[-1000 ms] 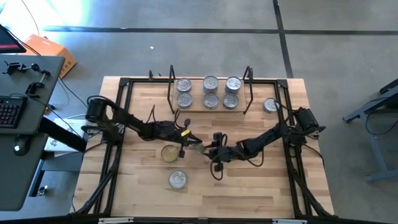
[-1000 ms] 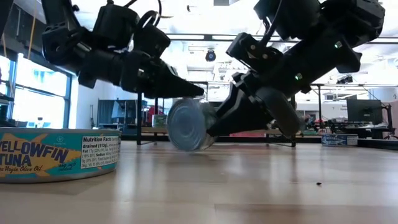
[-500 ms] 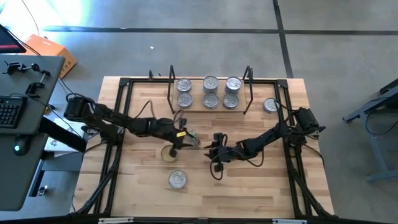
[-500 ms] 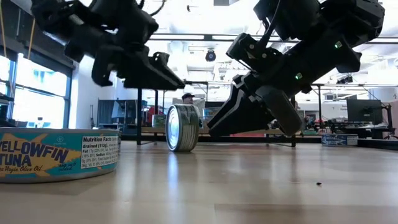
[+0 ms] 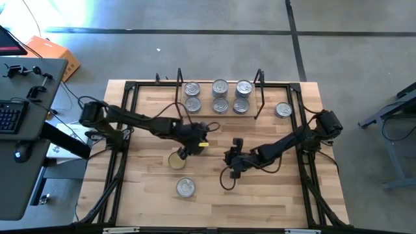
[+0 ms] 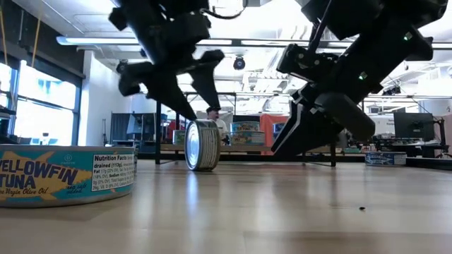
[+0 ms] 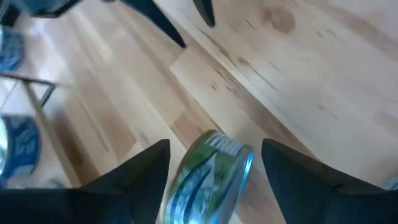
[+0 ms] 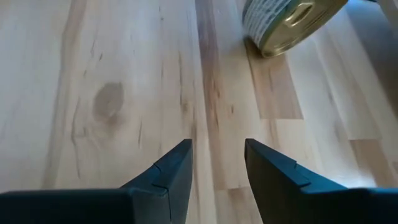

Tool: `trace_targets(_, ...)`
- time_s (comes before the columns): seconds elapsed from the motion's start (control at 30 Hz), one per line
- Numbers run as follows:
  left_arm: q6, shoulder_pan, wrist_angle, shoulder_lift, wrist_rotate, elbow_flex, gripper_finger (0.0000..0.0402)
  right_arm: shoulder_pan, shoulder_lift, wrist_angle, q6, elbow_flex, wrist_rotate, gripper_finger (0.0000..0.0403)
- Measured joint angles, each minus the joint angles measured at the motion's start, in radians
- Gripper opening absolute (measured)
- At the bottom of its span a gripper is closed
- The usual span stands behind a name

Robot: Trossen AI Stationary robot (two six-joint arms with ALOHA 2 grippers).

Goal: Stack canned seafood by type on shelf
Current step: Stack the green tuna can on top of the other green tuna can on the shelf

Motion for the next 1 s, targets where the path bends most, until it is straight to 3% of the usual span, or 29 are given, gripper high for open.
trace_targets(0.13, 0.072, 0.000, -0.042, 0.092, -0.019, 0.058, 0.0250, 0.006, 0.001, 0.000, 0.023, 0.000, -0.006, 0.0138)
trace_targets(0.27, 0.098, 0.000, -0.133, 0.168, -0.111, 0.126, 0.0250, 0.007, 0.003, 0.003, 0.046, 0.000, -0.010, 0.0138)
trace_targets(0.5, 0.089, 0.000, -0.247, 0.213, -0.164, 0.205, 0.0239, 0.007, 0.005, 0.007, 0.046, -0.001, -0.011, 0.0138)
trace_targets(0.73, -0.106, -0.002, -0.313, 0.157, -0.216, 0.281, 0.0237, 0.007, 0.005, 0.011, 0.046, -0.001, -0.011, 0.0138)
trace_targets(1.0, -0.475, 0.049, -0.527, 0.109, -0.186, 0.320, 0.0280, 0.007, 0.006, 0.013, 0.046, -0.001, -0.011, 0.0138)
